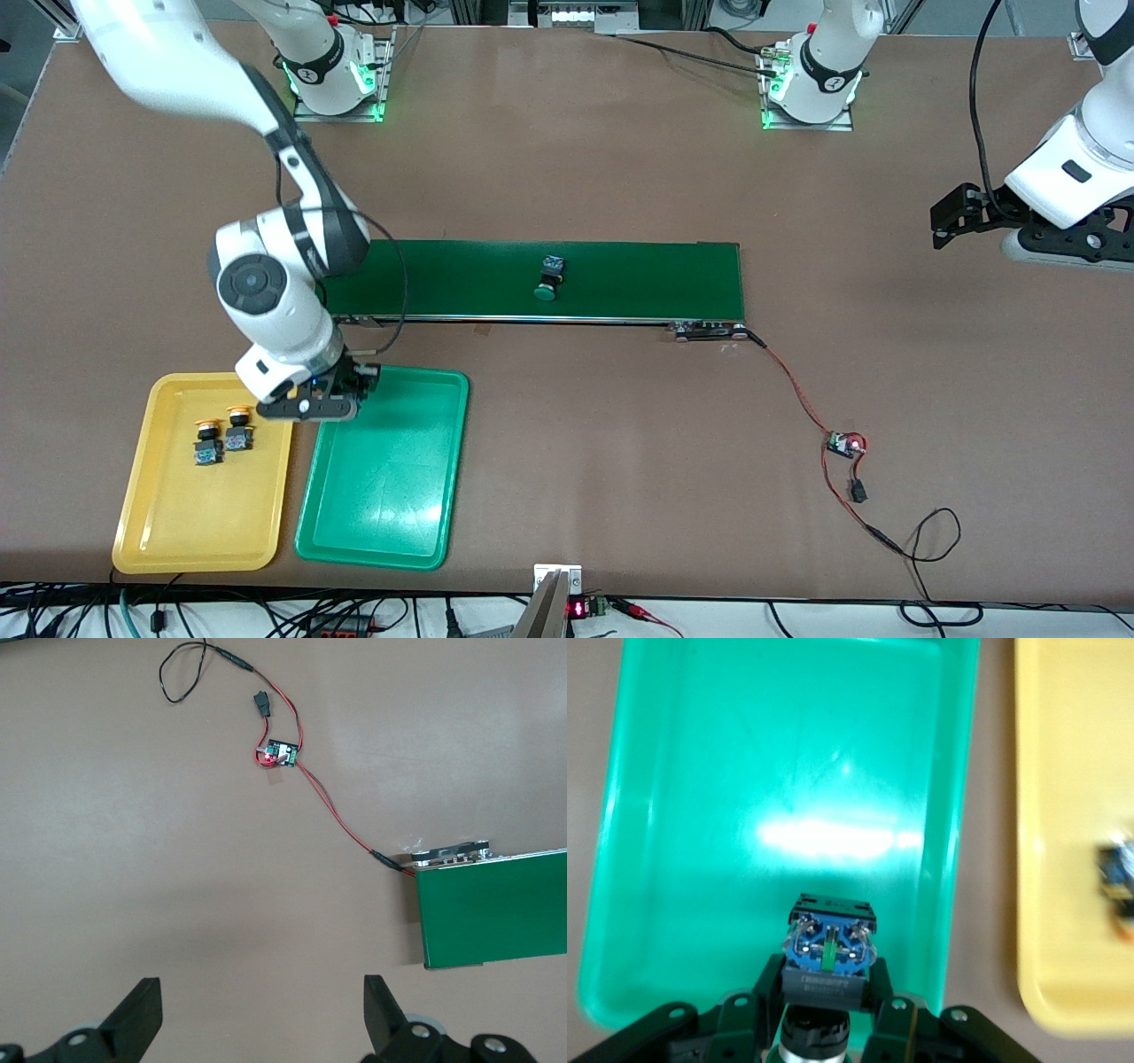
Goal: Sort buttons by color to trays
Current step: 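Open the right gripper to drop the button into the green tray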
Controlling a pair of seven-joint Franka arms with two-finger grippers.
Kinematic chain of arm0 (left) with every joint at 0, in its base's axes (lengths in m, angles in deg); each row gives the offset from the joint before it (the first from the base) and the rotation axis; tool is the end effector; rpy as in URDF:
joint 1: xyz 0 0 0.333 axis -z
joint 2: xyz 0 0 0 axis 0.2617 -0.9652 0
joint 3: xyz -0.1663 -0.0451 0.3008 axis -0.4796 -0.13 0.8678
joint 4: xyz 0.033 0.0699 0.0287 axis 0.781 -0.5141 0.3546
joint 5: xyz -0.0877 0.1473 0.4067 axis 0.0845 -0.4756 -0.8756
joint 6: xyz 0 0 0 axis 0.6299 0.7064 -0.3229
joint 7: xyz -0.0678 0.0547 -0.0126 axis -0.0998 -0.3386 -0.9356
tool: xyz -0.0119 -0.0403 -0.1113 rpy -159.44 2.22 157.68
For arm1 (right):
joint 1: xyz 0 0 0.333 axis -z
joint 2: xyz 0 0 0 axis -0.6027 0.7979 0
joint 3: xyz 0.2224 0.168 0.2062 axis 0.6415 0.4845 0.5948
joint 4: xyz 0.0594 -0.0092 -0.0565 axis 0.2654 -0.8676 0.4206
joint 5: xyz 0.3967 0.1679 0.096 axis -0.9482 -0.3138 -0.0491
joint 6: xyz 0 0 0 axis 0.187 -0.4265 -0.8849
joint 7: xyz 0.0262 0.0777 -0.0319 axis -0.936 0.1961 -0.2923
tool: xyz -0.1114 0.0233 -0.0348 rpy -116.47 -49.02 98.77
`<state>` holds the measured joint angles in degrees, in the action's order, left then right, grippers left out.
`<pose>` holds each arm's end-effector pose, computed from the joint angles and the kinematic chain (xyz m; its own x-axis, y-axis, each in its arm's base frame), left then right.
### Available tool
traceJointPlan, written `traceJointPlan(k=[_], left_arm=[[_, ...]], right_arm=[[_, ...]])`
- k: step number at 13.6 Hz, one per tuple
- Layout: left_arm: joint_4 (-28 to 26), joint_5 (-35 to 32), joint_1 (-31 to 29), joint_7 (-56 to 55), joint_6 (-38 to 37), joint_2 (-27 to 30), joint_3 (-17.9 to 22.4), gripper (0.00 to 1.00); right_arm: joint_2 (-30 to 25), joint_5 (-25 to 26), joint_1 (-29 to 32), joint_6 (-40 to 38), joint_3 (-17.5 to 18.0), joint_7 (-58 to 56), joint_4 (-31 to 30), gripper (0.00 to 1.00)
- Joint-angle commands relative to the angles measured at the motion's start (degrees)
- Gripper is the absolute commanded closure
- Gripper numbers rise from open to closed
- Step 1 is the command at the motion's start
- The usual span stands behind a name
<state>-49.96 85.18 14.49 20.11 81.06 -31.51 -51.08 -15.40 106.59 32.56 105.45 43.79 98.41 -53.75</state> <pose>0.6189 -0.0441 0.6109 0.9909 -0.1347 0.0079 -0.1338 -0.9887 -0.0671 0.7460 0.1960 0.2461 0.9786 0.0558 0.1980 0.0457 -0.9974 0.0552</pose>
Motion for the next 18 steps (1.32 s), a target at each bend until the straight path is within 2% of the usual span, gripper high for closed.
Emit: traceJointPlan(k=[1,4,5,6,7,8,9,12,15,18], left_arm=[[0.86,0.22,-0.11,0.79,-0.82,0.13,-0.07,0.0],[0.86,0.22,-0.11,0.87,-0.91,0.22,-0.07,0.0],[0.86,0.22,-0.11,0.87,-1.08,0.13,-0.07,0.0],[0.95,0.22,-0.11,0.87,-1.26,0.13,-0.07,0.0],[0.86,0.22,-0.02,0.79,-1.52,0.3,-0.16,0.0],[0.95,0.22,-0.02,0.79,-1.79,0.31,-0.16,0.0],[0.95,0.22,-0.02,0.79,-1.79,0.31,-0.16,0.0],[1.04,0.13,0.15,0.87,-1.79,0.31,-0.16,0.0],[1.04,0.13,0.24,0.87,-1.79,0.22,-0.16,0.0],[1.13,0.13,0.24,0.87,-1.79,0.13,-0.16,0.0]], right_arm=[[5.83,3.0,-0.77,5.94,-1.51,-1.24,3.19,0.99],[7.68,4.77,-1.21,8.14,-3.01,-1.15,3.81,0.99],[8.12,4.77,-1.04,8.76,-3.1,-1.15,3.81,0.91],[8.13,4.77,-1.04,8.76,-3.19,-1.07,3.72,0.5],[8.13,4.77,-1.04,8.76,-3.19,-0.98,3.72,0.32],[8.13,4.69,-1.04,8.76,-3.19,-0.63,3.72,0.19],[8.04,4.51,-1.21,8.76,-3.19,-0.28,3.63,0.01],[4.98,3.81,-1.56,8.16,-3.1,0.25,1.89,0.0],[-4.41,3.89,-2.09,5.79,-2.4,8.92,-8.63,0.0],[-13.82,2.41,-1.65,3.94,1.64,14.39,-19.54,0.0]])
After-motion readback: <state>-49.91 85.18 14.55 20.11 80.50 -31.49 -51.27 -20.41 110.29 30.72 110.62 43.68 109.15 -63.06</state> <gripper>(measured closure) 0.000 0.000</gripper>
